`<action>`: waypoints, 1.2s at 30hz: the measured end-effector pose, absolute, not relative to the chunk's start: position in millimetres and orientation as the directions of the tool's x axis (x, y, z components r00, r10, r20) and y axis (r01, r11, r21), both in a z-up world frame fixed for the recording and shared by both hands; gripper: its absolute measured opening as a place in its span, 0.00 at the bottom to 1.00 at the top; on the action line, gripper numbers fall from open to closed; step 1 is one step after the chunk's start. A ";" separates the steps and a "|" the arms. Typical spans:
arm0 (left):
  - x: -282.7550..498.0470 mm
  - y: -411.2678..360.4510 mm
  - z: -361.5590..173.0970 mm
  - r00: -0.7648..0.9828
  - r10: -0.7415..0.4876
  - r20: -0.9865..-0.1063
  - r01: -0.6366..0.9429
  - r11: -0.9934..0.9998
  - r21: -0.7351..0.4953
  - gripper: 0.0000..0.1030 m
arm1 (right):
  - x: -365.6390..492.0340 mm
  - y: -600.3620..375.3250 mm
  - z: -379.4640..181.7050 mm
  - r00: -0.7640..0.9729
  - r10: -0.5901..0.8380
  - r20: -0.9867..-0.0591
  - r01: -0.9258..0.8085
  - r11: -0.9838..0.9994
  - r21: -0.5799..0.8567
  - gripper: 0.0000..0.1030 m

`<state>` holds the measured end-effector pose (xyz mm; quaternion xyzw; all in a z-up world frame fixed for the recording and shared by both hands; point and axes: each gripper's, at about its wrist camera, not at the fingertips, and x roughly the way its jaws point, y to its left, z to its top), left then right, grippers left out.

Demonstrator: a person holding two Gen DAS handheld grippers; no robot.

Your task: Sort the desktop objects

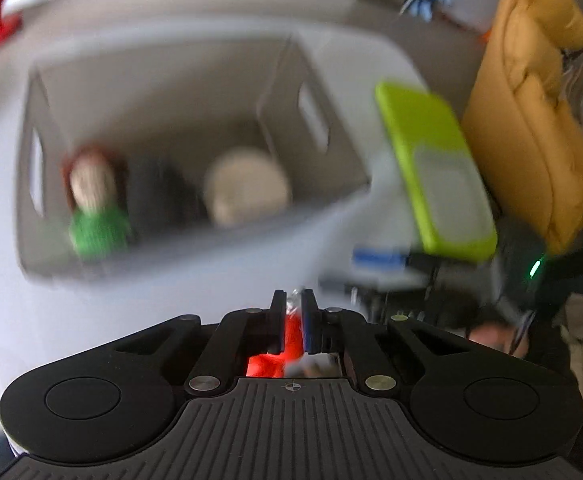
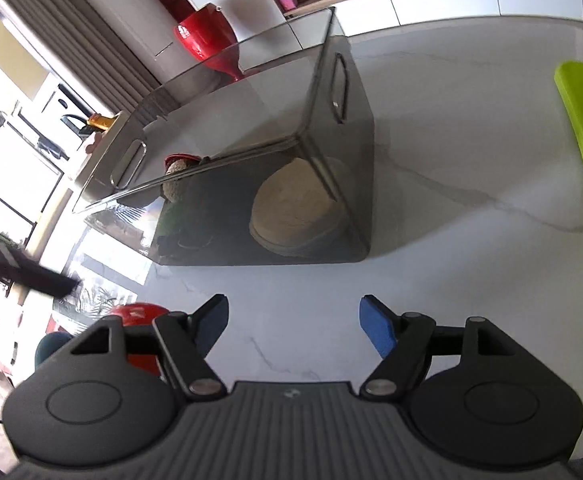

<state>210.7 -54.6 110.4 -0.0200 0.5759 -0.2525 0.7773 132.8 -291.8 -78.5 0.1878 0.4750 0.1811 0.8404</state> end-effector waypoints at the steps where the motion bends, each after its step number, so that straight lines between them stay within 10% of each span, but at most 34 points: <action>1: 216.7 -53.9 114.1 0.232 -0.410 -0.882 0.361 0.878 -0.314 0.07 | 133.5 -293.2 -80.3 0.482 0.481 -0.732 -0.115 0.864 0.491 0.72; 8: 224.6 -66.5 88.3 0.176 -0.404 -0.898 0.359 0.875 -0.324 0.13 | 125.2 -291.1 -84.2 0.470 0.524 -0.711 -0.158 0.842 0.516 0.73; 12: 208.9 -69.1 52.4 0.083 -0.380 -0.921 0.331 0.882 -0.335 0.84 | 130.0 -289.4 -92.8 0.393 0.568 -0.724 -0.093 0.807 0.583 0.73; 14: 201.4 -66.6 40.7 0.097 -0.357 -0.929 0.336 0.891 -0.307 0.95 | 137.9 -283.4 -101.0 0.348 0.585 -0.732 0.002 0.781 0.625 0.73; 19: 192.7 -45.1 29.3 0.168 -0.207 -0.964 0.348 0.927 -0.138 0.95 | 149.4 -247.1 -118.1 0.272 0.545 -0.793 0.184 0.779 0.599 0.73; 36: 196.8 36.9 -17.5 0.140 -0.401 -0.905 0.246 0.900 -0.360 0.96 | 151.5 -187.4 -79.9 0.215 0.322 -0.922 0.165 0.919 0.359 0.50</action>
